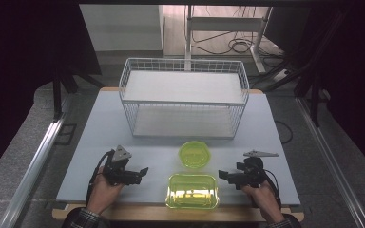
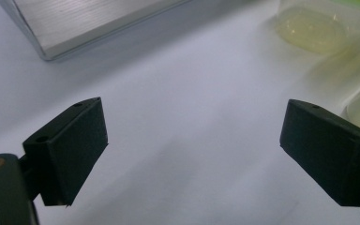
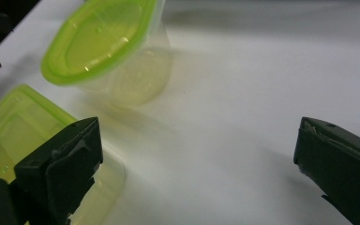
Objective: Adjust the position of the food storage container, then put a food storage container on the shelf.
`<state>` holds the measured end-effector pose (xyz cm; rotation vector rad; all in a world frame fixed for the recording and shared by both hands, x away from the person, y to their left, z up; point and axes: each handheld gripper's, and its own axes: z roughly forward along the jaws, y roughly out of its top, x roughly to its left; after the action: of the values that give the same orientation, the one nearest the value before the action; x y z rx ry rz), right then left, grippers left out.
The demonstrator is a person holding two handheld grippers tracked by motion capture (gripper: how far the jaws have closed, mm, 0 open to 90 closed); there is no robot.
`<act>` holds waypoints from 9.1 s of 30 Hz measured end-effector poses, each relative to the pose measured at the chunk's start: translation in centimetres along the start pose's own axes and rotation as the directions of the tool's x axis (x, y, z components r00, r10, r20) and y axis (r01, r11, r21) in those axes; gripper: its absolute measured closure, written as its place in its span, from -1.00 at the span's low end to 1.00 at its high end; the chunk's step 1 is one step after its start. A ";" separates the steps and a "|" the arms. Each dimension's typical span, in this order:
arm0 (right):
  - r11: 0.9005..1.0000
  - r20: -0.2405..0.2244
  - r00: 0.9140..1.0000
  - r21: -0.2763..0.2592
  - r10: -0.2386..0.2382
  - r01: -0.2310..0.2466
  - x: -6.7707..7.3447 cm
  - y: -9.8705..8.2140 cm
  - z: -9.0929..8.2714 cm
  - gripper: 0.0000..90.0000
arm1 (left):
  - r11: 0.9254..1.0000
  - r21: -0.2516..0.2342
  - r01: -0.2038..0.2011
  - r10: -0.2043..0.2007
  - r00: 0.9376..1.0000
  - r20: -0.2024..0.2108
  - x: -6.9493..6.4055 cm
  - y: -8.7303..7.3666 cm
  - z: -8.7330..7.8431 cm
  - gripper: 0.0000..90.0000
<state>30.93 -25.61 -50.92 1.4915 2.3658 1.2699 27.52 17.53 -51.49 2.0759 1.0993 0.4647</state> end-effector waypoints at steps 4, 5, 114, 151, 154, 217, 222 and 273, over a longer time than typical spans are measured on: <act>1.000 0.028 0.999 0.004 -0.018 0.018 0.0 0.0 0.0 -0.99 | 1.000 -0.010 -0.023 0.023 1.000 -0.005 -0.3 -0.3 0.3 -0.90; 1.000 0.028 0.999 0.004 -0.018 0.018 0.0 0.0 0.0 -0.99 | 1.000 -0.015 -0.025 0.025 1.000 0.000 -0.2 -0.3 0.4 -0.90; 0.959 0.125 0.952 0.091 -0.280 0.270 0.8 5.7 0.1 0.94 | 0.998 0.023 -0.064 0.062 0.996 0.068 -1.1 -1.0 -0.1 -0.83; 0.948 -0.054 0.973 0.219 -0.224 0.231 6.7 0.2 2.8 0.96 | 0.980 0.159 -0.120 0.055 0.930 0.364 -5.3 -0.2 1.4 0.99; 0.945 -0.058 0.969 0.217 -0.239 0.246 7.0 1.4 4.2 0.96 | 0.982 0.166 -0.088 0.027 0.941 0.338 -4.2 -0.3 1.3 0.98; 0.982 -0.199 0.979 0.172 -0.044 0.079 6.5 3.9 6.0 -0.41 | 0.999 0.012 -0.033 0.032 0.998 0.061 0.3 -1.4 0.4 -0.86; 0.983 -0.201 0.978 0.182 0.047 -0.010 5.8 4.4 6.9 -0.05 | 0.999 0.016 -0.036 0.035 0.998 0.061 0.2 -1.4 0.4 -0.86; 0.983 -0.363 0.914 0.097 0.182 -0.157 4.7 8.8 3.8 0.77 | 0.997 0.047 -0.068 0.067 0.997 0.031 0.5 -1.6 0.5 -0.85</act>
<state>36.52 -18.04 -45.91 1.6324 2.5681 1.6636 27.18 18.29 -53.06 2.1604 1.0349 0.4427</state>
